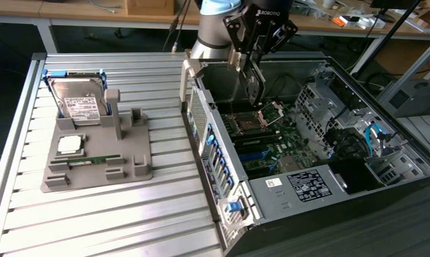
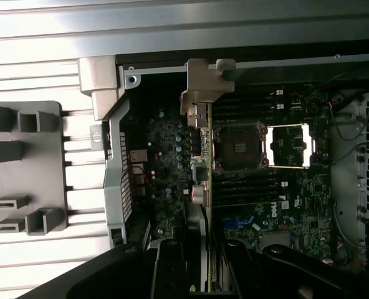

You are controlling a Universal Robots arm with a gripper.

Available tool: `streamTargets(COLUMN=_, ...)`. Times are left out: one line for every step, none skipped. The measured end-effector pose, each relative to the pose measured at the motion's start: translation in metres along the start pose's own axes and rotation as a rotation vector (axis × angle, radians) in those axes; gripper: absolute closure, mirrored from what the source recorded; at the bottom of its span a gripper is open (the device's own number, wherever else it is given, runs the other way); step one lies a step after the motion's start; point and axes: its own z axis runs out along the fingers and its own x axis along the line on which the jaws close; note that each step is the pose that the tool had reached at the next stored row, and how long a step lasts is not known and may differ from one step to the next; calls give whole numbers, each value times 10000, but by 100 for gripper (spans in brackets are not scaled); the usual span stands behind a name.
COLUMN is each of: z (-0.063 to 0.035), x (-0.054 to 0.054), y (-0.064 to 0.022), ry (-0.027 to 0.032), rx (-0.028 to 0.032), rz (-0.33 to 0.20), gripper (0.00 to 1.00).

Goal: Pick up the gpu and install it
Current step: 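Pick up the gpu and move the gpu toward the slot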

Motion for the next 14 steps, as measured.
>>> streamTargets(z=2, x=-5, y=0, ry=0, rx=2, rz=0, gripper=73)
streamTargets(z=4, x=-10, y=0, ry=0, rx=5, rz=0, gripper=73)
streamTargets(z=5, x=-14, y=0, ry=0, rx=8, rz=-1, gripper=73)
streamTargets(z=8, x=-21, y=1, ry=-1, rx=12, rz=-1, gripper=73)
streamTargets(z=10, x=-26, y=1, ry=-1, rx=15, rz=-1, gripper=73)
streamTargets(z=12, x=-31, y=1, ry=-1, rx=18, rz=-1, gripper=73)
streamTargets(z=14, x=-38, y=2, ry=-2, rx=22, rz=-2, gripper=73)
streamTargets(z=16, x=-41, y=2, ry=-2, rx=24, rz=-1, gripper=73)
streamTargets(z=17, x=-45, y=2, ry=-2, rx=27, rz=-1, gripper=73)
streamTargets(z=19, x=-50, y=2, ry=-3, rx=30, rz=-2, gripper=73)
streamTargets(z=21, x=-55, y=3, ry=-3, rx=33, rz=-2, gripper=73)
streamTargets(z=22, x=-59, y=3, ry=-3, rx=36, rz=-1, gripper=73)
streamTargets(z=25, x=-64, y=3, ry=-3, rx=39, rz=-1, gripper=73)
streamTargets(z=26, x=-67, y=3, ry=-4, rx=41, rz=-1, gripper=73)
